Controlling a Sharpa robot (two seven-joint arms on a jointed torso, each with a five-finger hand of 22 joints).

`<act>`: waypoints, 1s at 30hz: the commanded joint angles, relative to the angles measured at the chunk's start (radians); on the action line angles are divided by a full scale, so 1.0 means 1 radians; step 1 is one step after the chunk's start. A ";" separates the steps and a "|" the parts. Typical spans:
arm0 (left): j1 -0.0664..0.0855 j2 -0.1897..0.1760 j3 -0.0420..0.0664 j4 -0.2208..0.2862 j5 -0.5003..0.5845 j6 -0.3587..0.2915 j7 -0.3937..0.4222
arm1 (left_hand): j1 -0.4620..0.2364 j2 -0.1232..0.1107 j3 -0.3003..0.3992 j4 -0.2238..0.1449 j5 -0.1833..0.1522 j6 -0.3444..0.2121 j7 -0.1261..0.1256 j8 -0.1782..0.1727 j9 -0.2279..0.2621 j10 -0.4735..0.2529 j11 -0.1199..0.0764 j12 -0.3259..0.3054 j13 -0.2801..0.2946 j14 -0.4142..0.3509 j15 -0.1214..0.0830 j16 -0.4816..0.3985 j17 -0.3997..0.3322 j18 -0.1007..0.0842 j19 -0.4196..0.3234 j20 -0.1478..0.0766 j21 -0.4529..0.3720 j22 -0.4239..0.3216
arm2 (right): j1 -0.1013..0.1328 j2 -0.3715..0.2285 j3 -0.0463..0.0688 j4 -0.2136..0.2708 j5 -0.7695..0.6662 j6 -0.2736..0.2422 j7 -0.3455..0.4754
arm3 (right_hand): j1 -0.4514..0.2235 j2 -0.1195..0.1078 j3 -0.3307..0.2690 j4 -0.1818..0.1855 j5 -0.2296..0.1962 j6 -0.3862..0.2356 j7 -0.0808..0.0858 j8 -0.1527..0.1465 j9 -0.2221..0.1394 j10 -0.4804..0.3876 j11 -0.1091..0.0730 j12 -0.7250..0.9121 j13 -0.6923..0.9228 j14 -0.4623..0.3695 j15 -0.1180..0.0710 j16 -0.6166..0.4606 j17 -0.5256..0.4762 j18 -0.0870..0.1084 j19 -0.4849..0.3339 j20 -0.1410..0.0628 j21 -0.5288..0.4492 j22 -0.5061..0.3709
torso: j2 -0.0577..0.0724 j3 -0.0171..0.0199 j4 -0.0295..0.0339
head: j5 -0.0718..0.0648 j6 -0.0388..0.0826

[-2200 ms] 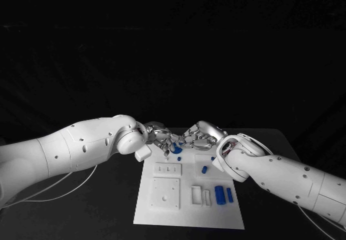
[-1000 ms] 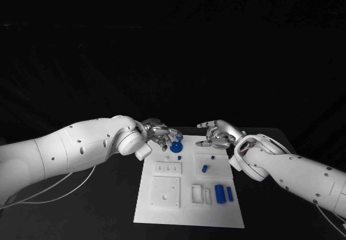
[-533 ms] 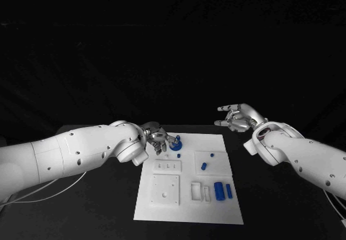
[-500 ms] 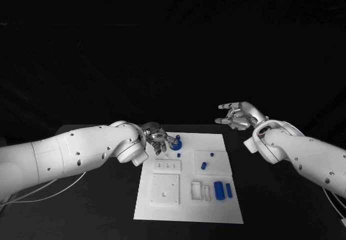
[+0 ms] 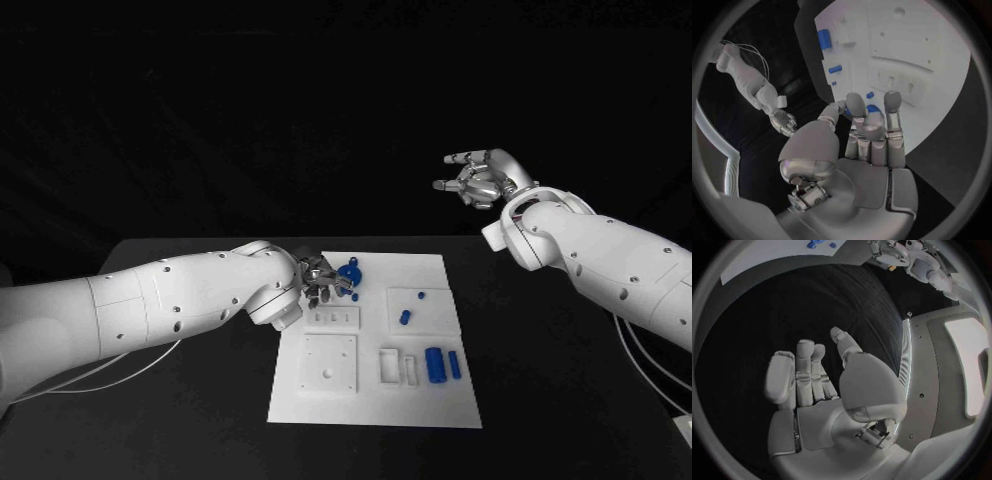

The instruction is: Assemble the parts on the task board

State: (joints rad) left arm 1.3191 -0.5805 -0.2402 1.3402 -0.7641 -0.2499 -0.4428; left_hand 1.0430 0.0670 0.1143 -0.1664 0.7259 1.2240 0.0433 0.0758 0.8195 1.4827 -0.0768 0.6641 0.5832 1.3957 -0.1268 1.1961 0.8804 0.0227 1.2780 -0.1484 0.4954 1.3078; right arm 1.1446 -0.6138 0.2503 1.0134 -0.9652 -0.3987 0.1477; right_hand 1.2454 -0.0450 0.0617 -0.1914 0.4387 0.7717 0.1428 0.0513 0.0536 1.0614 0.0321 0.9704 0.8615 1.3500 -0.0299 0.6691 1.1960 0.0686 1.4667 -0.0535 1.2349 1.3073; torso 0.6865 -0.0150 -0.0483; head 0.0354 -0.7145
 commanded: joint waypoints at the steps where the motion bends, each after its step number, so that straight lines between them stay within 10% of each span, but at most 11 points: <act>1: -0.008 0.014 0.000 -0.011 -0.060 0.002 -0.062 | 0.002 -0.001 0.117 -0.110 -0.005 0.082 -0.074 0.002 0.007 0.028 -0.022 0.004 0.013 0.019 -0.007 0.008 0.006 -0.010 -0.004 -0.004 0.009 0.020 | 0.004 0.014 0.001 -0.013 0.012 0.014 0.013 | -0.005 0.011 -0.001 -0.009 0.007 0.009 0.000 0.003 0.001 -0.007 0.002 0.005 -0.003 -0.008 -0.002 0.003 -0.002 0.004 0.047 0.002 -0.002 0.170 | 0.002 0.0013 0.0024 | 0.002 -0.011; 30: -0.076 0.038 0.000 -0.058 -0.286 0.012 -0.082 | 0.002 0.013 0.108 -0.101 -0.032 0.093 -0.079 0.005 0.028 0.028 -0.023 0.033 0.041 0.025 -0.005 0.040 0.029 -0.009 -0.012 0.000 0.030 0.020 | 0.011 0.058 0.001 -0.070 -0.002 0.020 -0.003 | -0.015 0.011 0.004 -0.007 0.015 0.009 0.000 0.003 0.001 -0.009 0.001 0.006 -0.011 -0.011 -0.001 -0.003 -0.007 0.005 0.045 0.002 -0.006 0.169 | 0.003 0.0012 -0.0017 | 0.008 -0.040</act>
State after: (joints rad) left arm 1.2445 -0.5429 -0.2409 1.2779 -1.0057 -0.2474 -0.5212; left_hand 1.0436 0.0676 0.1166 -0.1688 0.6887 1.2295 0.0433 0.0762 0.8462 1.4829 -0.0770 0.6901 0.6230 1.4154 -0.1318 1.2315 0.9082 0.0228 1.2702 -0.1485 0.5186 1.3075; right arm 1.1546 -0.5569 0.2506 0.9439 -0.9612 -0.3930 0.1437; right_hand 1.2369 -0.0365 0.0625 -0.1988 0.4503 0.7716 0.1427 0.0513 0.0532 1.0615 0.0322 0.9703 0.8516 1.3465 -0.0335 0.6690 1.1893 0.0685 1.4668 -0.0536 1.2349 1.3073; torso 0.6892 -0.0135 -0.0500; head 0.0437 -0.7525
